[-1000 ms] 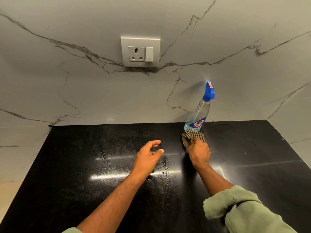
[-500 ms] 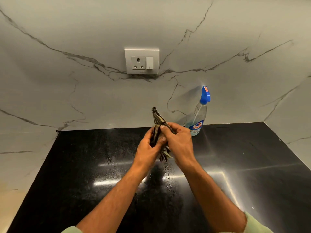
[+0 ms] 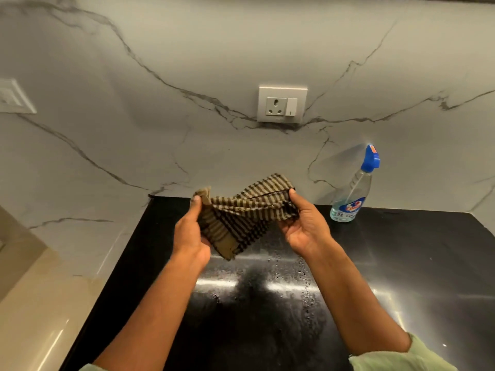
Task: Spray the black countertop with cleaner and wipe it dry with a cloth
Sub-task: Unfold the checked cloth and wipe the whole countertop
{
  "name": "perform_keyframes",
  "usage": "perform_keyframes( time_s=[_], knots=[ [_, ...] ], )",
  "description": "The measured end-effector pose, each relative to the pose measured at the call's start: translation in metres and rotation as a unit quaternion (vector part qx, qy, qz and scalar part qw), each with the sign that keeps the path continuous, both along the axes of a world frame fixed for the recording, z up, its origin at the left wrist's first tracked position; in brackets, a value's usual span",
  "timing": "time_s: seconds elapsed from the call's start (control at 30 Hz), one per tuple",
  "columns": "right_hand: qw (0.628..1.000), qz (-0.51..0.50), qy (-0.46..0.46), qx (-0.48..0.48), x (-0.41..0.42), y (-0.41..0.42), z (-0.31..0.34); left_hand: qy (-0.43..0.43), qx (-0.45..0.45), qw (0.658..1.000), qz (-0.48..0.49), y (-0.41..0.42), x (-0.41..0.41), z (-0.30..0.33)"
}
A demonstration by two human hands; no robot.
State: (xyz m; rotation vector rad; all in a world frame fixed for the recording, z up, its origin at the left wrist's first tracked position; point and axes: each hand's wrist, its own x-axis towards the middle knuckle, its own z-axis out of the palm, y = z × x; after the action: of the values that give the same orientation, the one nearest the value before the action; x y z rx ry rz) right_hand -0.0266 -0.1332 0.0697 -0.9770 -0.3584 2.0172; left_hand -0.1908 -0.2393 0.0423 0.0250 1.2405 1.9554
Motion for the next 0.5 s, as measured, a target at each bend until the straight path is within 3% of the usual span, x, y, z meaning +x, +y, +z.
perform_keyframes(
  time_s=[0.27, 0.4, 0.5],
  knots=[
    [0.998, -0.012, -0.014, -0.062, -0.050, -0.050, -0.033, 0.012, 0.009, 1.000, -0.027, -0.063, -0.036, 0.020],
    [0.994, 0.038, -0.106, 0.000, -0.064, -0.079, -0.030, 0.060, -0.010, 0.997, -0.044, -0.092, -0.066, 0.039],
    [0.967, 0.147, -0.188, 0.094, -0.072, -0.107, -0.026, 0.066, -0.002, 0.993, -0.096, -0.107, -0.079, 0.058]
  ],
)
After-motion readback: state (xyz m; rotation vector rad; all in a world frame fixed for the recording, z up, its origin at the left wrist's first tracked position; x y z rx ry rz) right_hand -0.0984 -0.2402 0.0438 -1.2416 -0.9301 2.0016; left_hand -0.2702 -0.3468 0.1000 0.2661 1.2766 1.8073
